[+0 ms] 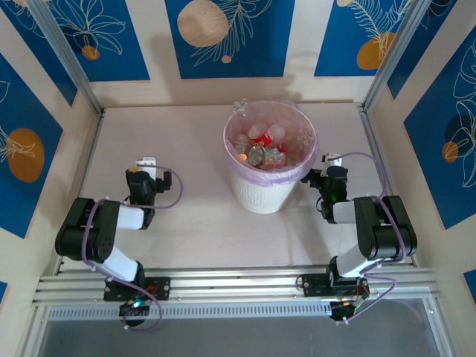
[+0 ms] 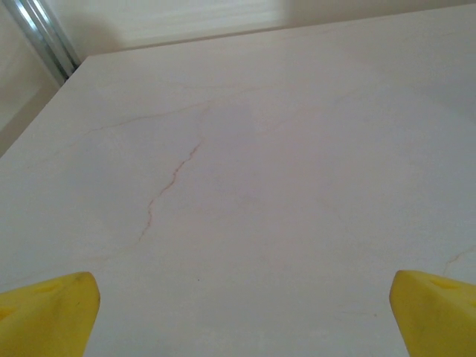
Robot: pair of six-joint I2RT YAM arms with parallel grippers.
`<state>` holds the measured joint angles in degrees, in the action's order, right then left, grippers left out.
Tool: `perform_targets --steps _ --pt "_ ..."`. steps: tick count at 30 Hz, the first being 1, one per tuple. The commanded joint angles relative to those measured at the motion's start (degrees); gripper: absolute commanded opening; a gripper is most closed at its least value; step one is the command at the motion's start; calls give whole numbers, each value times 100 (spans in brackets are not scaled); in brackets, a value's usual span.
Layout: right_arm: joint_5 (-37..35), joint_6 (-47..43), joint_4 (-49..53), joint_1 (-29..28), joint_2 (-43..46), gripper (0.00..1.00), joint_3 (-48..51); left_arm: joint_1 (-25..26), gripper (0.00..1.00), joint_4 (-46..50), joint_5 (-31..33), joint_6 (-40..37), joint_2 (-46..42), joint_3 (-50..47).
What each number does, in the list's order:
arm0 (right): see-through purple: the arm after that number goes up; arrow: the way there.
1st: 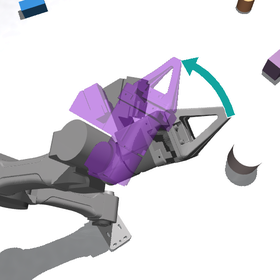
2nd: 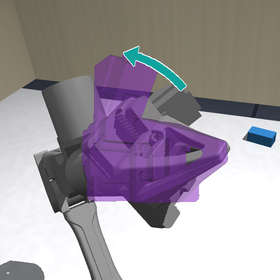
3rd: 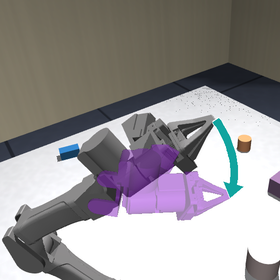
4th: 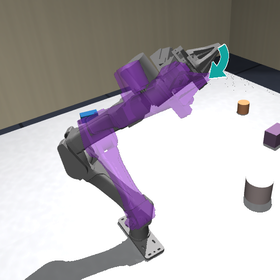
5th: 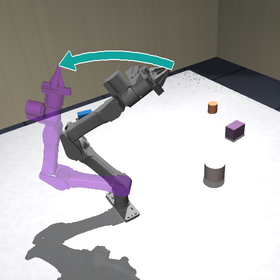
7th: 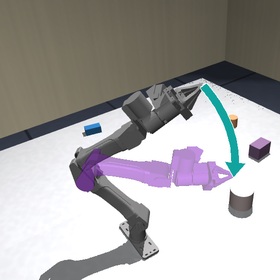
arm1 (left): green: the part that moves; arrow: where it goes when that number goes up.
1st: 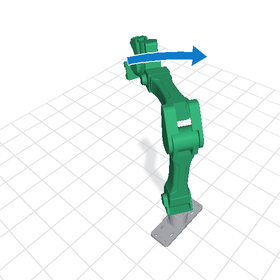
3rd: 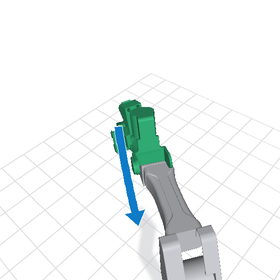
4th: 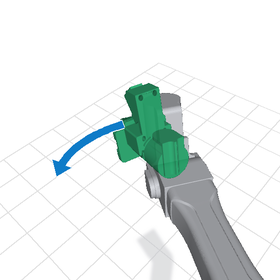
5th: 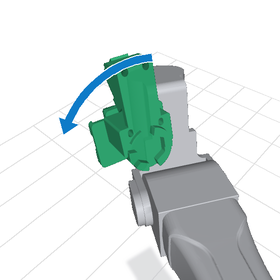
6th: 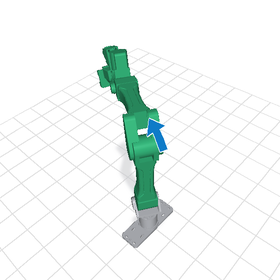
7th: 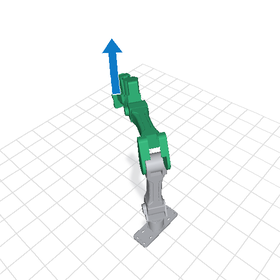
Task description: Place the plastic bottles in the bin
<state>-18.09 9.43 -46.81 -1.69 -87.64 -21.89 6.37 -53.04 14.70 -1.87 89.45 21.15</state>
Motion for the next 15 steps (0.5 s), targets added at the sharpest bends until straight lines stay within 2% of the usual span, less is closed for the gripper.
perform_targets --steps 1,15 --pt "-6 -94 -347 -29 20 99 -19 -46 100 -300 -152 7 52 -47" --pt "28 -108 -221 -39 45 99 -39 -45 100 -315 -90 31 38 -59"
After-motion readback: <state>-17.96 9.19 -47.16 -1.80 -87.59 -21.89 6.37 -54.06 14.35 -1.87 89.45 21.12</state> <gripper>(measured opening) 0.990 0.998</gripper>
